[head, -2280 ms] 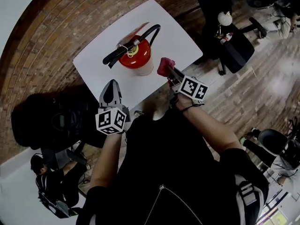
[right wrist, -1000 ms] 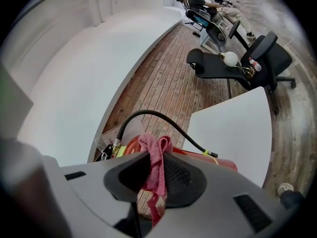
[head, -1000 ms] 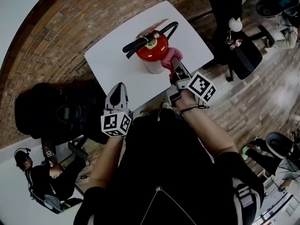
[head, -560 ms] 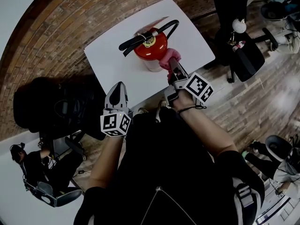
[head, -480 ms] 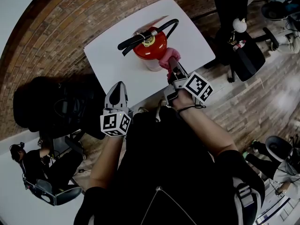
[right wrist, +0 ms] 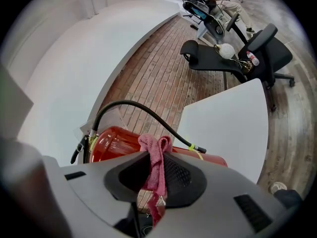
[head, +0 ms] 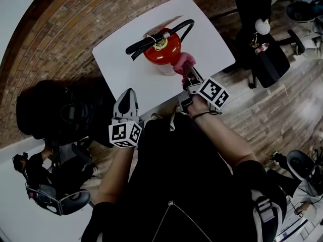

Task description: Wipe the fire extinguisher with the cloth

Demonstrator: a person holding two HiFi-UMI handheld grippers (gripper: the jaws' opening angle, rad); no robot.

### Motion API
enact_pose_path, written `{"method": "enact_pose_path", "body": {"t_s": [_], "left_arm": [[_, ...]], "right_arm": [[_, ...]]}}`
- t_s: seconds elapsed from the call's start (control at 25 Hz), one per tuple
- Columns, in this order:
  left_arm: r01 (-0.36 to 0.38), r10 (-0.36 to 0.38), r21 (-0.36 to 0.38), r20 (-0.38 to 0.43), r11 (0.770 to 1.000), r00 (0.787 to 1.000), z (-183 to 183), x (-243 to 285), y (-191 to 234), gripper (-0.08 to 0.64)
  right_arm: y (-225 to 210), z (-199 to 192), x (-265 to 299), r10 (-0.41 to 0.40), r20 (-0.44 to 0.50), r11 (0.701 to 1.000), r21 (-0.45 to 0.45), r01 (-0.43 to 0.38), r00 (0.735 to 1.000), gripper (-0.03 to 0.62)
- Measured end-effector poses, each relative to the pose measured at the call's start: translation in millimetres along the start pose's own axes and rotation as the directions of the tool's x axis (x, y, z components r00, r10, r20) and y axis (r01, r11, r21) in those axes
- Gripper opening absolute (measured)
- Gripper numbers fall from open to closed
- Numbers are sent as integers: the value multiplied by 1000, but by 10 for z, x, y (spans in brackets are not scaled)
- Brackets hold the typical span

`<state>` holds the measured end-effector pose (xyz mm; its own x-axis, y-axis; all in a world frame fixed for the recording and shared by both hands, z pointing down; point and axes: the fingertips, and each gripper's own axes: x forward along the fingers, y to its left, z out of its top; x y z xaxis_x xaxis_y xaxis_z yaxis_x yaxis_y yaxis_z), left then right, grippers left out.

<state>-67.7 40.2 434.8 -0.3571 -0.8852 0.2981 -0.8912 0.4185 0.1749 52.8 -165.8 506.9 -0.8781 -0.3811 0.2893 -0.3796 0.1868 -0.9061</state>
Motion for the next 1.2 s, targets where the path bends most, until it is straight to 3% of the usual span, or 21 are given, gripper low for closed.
{"method": "enact_pose_path", "body": {"t_s": [1.2], "left_arm": [[-62, 61, -35, -19, 997, 998, -149, -175, 166, 28]], "right_arm": [[-825, -308, 272, -136, 3, 991, -12, 136, 991, 87]]}}
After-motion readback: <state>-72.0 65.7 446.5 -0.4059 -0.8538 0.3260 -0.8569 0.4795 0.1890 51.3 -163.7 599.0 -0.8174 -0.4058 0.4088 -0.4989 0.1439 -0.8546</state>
